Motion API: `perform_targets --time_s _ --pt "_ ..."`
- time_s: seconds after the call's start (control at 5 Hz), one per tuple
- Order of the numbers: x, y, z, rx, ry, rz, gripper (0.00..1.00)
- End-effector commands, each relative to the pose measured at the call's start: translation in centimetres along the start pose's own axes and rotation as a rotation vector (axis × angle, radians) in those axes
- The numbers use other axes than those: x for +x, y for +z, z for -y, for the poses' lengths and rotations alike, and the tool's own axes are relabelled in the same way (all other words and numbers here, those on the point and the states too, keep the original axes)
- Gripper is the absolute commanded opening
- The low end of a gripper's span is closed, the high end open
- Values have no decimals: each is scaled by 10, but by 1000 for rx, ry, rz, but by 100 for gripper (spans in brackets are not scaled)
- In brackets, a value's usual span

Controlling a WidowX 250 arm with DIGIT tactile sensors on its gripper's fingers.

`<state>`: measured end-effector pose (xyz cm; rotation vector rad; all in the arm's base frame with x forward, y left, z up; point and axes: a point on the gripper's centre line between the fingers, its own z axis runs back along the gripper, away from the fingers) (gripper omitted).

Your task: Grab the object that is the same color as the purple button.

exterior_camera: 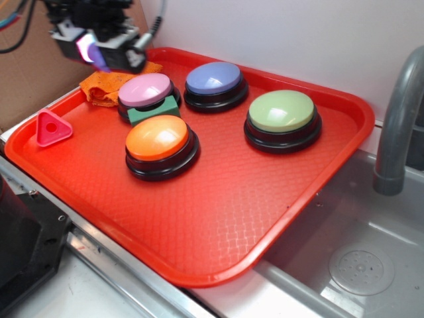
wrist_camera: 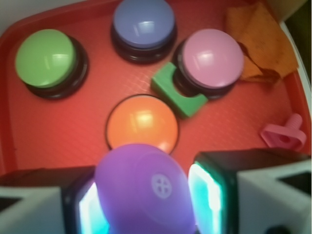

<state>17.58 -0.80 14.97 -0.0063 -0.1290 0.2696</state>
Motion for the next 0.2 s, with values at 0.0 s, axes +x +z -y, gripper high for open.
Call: perform_targets --time_s 0.0 --pt "3 5 -13 27 81 -34 10"
